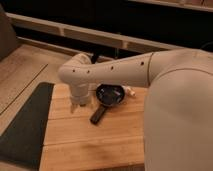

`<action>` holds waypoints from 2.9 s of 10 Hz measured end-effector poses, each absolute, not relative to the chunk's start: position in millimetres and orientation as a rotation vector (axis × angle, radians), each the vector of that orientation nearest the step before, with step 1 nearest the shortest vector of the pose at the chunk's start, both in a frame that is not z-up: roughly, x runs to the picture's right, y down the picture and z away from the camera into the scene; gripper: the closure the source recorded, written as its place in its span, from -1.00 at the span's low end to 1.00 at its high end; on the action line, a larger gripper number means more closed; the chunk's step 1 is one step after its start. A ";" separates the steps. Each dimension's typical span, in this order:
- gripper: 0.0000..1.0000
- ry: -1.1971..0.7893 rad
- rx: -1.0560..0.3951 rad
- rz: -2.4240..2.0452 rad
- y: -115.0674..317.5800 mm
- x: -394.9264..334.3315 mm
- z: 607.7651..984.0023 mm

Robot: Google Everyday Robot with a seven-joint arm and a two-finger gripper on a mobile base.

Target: Place the pepper on the white sponge

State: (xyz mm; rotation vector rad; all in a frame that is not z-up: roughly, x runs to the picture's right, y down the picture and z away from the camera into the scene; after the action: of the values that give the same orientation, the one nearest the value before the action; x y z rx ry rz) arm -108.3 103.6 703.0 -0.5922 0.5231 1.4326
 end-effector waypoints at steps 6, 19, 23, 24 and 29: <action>-0.30 0.523 -0.592 1.433 103.5 -108.2 703.0; -0.30 0.523 -0.592 1.433 103.4 -108.2 702.8; -0.30 0.504 -0.573 1.420 97.7 -106.4 707.1; -0.30 0.463 -0.552 1.398 86.9 -102.6 715.3; -0.30 0.168 -0.418 1.410 -2.5 -52.8 739.7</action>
State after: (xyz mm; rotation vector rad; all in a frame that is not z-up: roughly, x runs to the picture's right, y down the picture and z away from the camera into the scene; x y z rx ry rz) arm -52.8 -2.5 739.7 -0.4184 0.1679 1.4098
